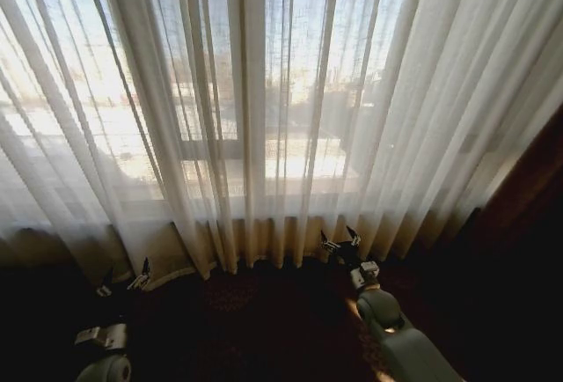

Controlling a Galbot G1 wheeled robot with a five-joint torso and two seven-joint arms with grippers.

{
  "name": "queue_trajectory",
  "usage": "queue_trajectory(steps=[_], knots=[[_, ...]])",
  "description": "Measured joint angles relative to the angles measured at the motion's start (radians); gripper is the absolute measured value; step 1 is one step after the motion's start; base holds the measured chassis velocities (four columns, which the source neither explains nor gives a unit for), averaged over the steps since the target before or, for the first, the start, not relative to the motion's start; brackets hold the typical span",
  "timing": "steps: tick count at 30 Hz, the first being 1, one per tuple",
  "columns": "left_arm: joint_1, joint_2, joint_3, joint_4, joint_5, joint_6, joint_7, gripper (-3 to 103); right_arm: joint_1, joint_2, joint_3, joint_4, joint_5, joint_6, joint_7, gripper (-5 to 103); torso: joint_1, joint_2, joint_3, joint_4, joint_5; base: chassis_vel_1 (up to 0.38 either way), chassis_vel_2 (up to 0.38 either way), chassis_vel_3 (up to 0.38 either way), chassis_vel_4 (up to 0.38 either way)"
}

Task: Open the curtains by pulling them apart, changing their state from closed to fully open.

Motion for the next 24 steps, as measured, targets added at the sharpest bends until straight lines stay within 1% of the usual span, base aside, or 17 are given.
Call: queue_trajectory(steps=[3, 4, 5, 6, 10, 11, 13, 15, 16, 17, 18, 19, 20, 21, 22, 24], knots=[[0.000, 0.000, 0.000, 0.000, 0.000, 0.000, 0.000, 100, -0.060, 0.029, 0.081, 0.062, 0.017, -0.074, -0.015, 100, 0.000, 0.000, 0.000, 0.0001, 0.0001, 0.000, 0.000, 0.000, 0.000], [0.000, 0.000, 0.000, 0.000, 0.000, 0.000, 0.000, 100, -0.100, 0.048, 0.136, 0.104, 0.027, -0.124, -0.025, 100, 0.000, 0.000, 0.000, 0.0001, 0.0001, 0.000, 0.000, 0.000, 0.000], [0.000, 0.000, 0.000, 0.000, 0.000, 0.000, 0.000, 100, -0.124, 0.059, 0.168, 0.128, 0.033, -0.153, -0.031, 100, 0.000, 0.000, 0.000, 0.0001, 0.0001, 0.000, 0.000, 0.000, 0.000], [0.000, 0.000, 0.000, 0.000, 0.000, 0.000, 0.000, 100, -0.124, 0.059, 0.168, 0.128, 0.033, -0.153, -0.031, 100, 0.000, 0.000, 0.000, 0.0001, 0.0001, 0.000, 0.000, 0.000, 0.000], [0.000, 0.000, 0.000, 0.000, 0.000, 0.000, 0.000, 100, -0.218, 0.105, 0.295, 0.226, 0.058, -0.269, -0.053, 100, 0.000, 0.000, 0.000, 0.0001, 0.0002, 0.000, 0.000, 0.000, 0.000], [0.000, 0.000, 0.000, 0.000, 0.000, 0.000, 0.000, 100, -0.218, 0.105, 0.295, 0.226, 0.058, -0.269, -0.053, 100, 0.000, 0.000, 0.000, 0.0001, 0.0002, 0.000, 0.000, 0.000, 0.000], [0.000, 0.000, 0.000, 0.000, 0.000, 0.000, 0.000, 100, -0.265, 0.128, 0.359, 0.275, 0.071, -0.327, -0.065, 100, 0.000, 0.000, 0.000, 0.0001, 0.0000, 0.000, 0.000, 0.000, 0.000], [0.000, 0.000, 0.000, 0.000, 0.000, 0.000, 0.000, 100, -0.297, 0.143, 0.402, 0.307, 0.082, -0.365, -0.074, 100, 0.000, 0.000, 0.000, -0.0005, -0.0001, 0.000, 0.000, 0.000, 0.000], [0.000, 0.000, 0.000, 0.000, 0.000, 0.000, 0.000, 100, -0.294, 0.135, 0.392, 0.301, 0.119, -0.360, -0.087, 100, 0.000, 0.000, 0.000, -0.0008, -0.0002, 0.000, 0.000, 0.000, 0.000], [0.000, 0.000, 0.000, 0.000, 0.000, 0.000, 0.002, 100, -0.278, 0.114, 0.371, 0.290, 0.146, -0.354, -0.100, 100, 0.000, 0.000, 0.000, -0.0004, 0.0008, 0.000, 0.000, 0.000, 0.000], [0.000, 0.000, 0.000, 0.000, 0.000, 0.000, 0.002, 100, -0.278, 0.114, 0.371, 0.290, 0.146, -0.354, -0.100, 100, 0.000, 0.000, 0.000, -0.0004, 0.0008, 0.000, 0.000, 0.000, 0.000], [0.000, 0.000, -0.001, 0.000, 0.000, 0.000, 0.000, 100, -0.259, 0.098, 0.359, 0.284, 0.158, -0.347, -0.106, 100, 0.000, 0.000, 0.000, 0.0010, 0.0002, 0.000, 0.000, 0.000, 0.000], [0.000, 0.000, 0.000, 0.000, 0.000, 0.000, 0.000, 100, -0.245, 0.089, 0.346, 0.277, 0.164, -0.341, -0.111, 100, 0.000, 0.000, 0.000, 0.0015, -0.0004, 0.000, 0.000, 0.000, 0.000], [0.000, 0.000, -0.001, 0.000, 0.000, 0.000, 0.000, 100, -0.238, 0.087, 0.337, 0.271, 0.166, -0.338, -0.114, 100, 0.000, 0.000, 0.000, 0.0008, 0.0002, 0.000, 0.000, 0.000, 0.000], [0.000, 0.000, -0.001, 0.000, 0.000, 0.000, 0.000, 100, -0.238, 0.087, 0.337, 0.271, 0.166, -0.338, -0.114, 100, 0.000, 0.000, 0.000, 0.0008, 0.0002, 0.000, 0.000, 0.000, 0.000], [0.000, 0.000, 0.000, 0.000, 0.000, 0.000, 0.000, 100, -0.229, 0.087, 0.321, 0.264, 0.167, -0.328, -0.117, 100, 0.000, 0.000, 0.000, 0.0000, 0.0002, 0.000, 0.000, 0.000, 0.000]])
